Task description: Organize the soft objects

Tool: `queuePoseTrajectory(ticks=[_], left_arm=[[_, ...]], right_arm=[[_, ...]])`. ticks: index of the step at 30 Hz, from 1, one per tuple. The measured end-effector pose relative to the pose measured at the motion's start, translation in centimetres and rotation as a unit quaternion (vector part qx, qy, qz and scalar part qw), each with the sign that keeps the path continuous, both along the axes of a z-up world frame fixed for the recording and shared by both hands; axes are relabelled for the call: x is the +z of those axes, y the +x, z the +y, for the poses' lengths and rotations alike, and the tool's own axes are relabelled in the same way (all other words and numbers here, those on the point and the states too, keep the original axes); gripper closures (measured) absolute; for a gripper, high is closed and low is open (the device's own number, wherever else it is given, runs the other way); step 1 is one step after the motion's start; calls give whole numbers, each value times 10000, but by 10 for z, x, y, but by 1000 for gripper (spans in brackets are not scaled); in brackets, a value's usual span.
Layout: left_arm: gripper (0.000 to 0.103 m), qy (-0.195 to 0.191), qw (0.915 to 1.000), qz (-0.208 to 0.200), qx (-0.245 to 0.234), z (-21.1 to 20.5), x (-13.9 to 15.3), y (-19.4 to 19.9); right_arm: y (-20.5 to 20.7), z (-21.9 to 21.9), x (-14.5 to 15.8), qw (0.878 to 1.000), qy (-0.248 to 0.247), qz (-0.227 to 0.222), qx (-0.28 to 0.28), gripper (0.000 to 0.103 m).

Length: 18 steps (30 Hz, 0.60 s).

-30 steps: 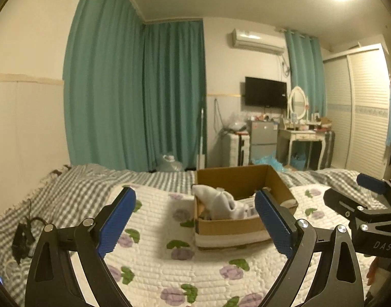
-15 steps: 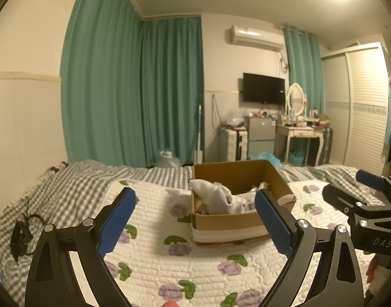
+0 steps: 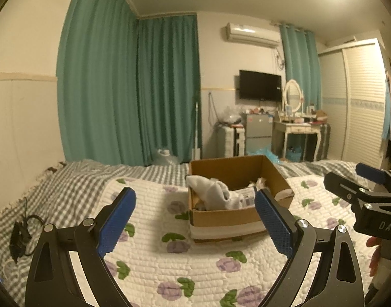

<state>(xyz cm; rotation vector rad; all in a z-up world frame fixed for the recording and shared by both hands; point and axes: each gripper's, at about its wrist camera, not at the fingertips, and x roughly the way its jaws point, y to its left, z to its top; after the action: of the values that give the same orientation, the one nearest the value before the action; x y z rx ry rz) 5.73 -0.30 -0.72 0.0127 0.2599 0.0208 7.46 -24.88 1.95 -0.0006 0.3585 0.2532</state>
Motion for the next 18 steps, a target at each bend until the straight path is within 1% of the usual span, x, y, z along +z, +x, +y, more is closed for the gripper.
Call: queuePoseTrajectory(ticks=[8, 18], left_arm=[[7, -45, 10000, -11, 30, 2, 0, 1], [7, -54, 10000, 9, 70, 4, 0, 0]], right_arm=[[4, 3, -3, 9999, 15, 123, -35, 0], [5, 4, -5, 9999, 26, 160, -38, 0]])
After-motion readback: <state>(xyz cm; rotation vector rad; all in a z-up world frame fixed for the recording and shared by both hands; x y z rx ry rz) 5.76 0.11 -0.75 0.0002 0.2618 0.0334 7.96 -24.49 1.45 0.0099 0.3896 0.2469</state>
